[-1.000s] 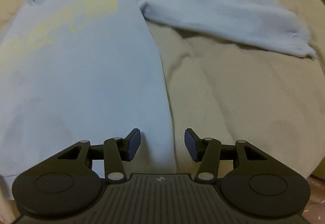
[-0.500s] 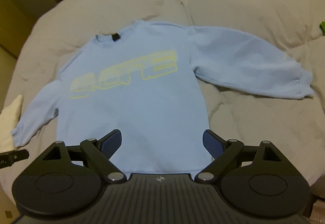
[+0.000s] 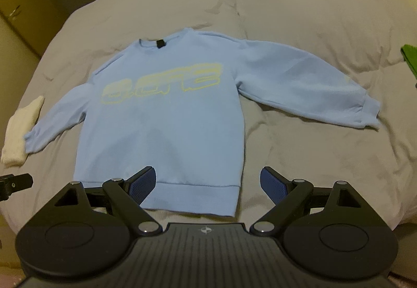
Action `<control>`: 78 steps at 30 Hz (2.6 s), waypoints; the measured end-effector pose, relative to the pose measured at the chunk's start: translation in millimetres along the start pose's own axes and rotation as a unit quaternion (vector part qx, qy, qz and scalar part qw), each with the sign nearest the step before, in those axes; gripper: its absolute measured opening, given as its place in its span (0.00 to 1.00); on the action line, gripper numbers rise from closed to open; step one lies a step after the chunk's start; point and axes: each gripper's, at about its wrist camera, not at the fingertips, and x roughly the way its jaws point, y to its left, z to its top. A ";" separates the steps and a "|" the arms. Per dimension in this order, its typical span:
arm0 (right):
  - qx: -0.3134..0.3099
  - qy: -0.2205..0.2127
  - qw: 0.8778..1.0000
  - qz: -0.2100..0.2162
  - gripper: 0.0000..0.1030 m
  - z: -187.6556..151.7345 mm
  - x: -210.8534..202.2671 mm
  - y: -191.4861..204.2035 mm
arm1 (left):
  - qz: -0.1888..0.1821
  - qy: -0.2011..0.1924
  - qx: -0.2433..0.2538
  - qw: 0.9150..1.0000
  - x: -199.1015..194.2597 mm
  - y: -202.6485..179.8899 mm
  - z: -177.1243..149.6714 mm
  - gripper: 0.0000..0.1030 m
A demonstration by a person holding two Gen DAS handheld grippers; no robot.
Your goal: Fold clothes
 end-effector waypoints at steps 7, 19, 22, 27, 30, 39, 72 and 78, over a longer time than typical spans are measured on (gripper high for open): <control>-0.012 -0.003 1.000 0.010 0.87 -8.3 -11.2 -1.5 | 0.011 -0.004 -0.006 1.000 -10.6 -0.6 -11.8 0.51; -0.019 0.028 0.999 -0.002 0.87 7.0 22.4 21.4 | 0.002 0.029 -0.037 0.999 46.1 50.1 2.4 0.53; -0.014 0.047 0.999 -0.013 0.87 14.3 42.7 31.4 | 0.002 0.058 -0.051 0.997 75.4 74.2 9.0 0.53; -0.015 0.094 0.995 -0.034 0.87 26.2 87.3 57.3 | 0.003 0.097 -0.080 0.992 125.8 123.0 20.8 0.53; -0.015 0.124 0.991 -0.052 0.87 32.7 120.0 76.8 | 0.002 0.113 -0.103 0.988 155.6 156.2 25.6 0.53; -0.027 0.169 0.982 -0.081 0.87 53.9 192.8 133.1 | 0.018 0.073 -0.252 0.965 231.6 283.7 35.1 0.51; -0.004 0.143 0.983 -0.119 0.87 123.2 278.4 150.1 | -0.142 -0.148 -0.132 0.970 236.1 237.2 150.4 0.05; 0.038 0.125 0.983 -0.131 0.87 118.8 255.2 98.7 | -0.230 -0.035 -0.028 0.972 250.9 110.3 131.5 0.31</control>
